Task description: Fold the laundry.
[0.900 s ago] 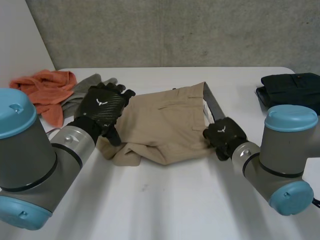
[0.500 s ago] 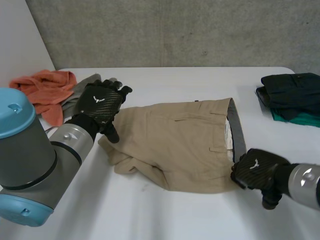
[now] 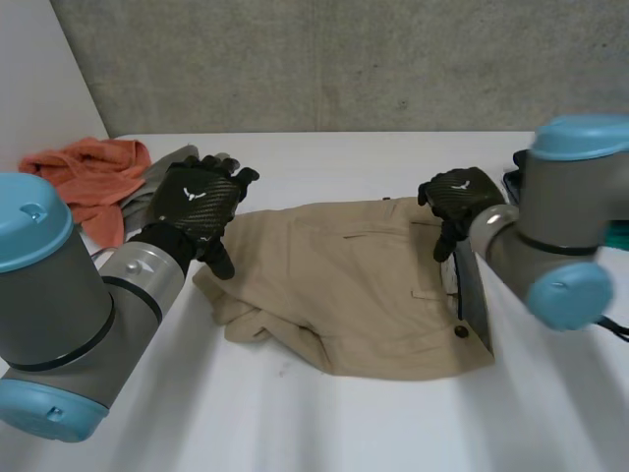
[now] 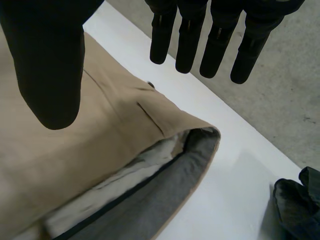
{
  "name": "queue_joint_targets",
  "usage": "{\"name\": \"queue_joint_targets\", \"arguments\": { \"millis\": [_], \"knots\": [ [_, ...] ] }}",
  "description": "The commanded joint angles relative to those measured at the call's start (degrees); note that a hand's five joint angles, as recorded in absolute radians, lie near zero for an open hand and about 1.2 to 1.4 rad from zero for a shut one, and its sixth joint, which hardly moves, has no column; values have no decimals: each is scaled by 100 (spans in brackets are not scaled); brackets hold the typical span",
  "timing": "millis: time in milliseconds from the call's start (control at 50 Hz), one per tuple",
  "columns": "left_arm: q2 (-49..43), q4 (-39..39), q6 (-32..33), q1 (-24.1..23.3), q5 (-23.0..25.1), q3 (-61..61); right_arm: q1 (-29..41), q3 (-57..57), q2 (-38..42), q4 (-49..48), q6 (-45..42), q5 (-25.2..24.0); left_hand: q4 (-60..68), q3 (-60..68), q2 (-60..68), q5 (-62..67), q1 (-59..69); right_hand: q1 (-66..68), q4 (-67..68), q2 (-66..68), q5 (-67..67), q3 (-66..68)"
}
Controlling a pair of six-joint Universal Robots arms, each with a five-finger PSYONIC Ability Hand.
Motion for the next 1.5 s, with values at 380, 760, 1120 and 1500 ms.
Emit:
{"name": "queue_joint_targets", "arguments": {
  "millis": [380, 760, 1120, 1500],
  "knots": [
    [-160, 143, 9, 228, 0, 126, 210, -2646, 2156, -133, -212, 221, -160, -209, -188, -282, -133, 5312, 5428, 5356, 5558, 5322],
    [-1529, -506, 27, 440, 149, 2198, 351, -1047, -1439, 887, -27, -1413, -160, -209, -188, -282, -133, 5312, 5428, 5356, 5558, 5322],
    [-2964, -1510, 62, 281, -816, 3957, 210, -334, -2663, 650, 580, -1695, 6840, 6791, 6812, 6718, 6867, 5312, 5428, 5356, 5558, 5322],
    [850, -1299, 62, 352, -229, 3465, -107, -1001, -2786, 914, 333, -949, 6840, 6791, 6812, 6718, 6867, 5312, 5428, 5356, 5558, 5322]
  ]
}}
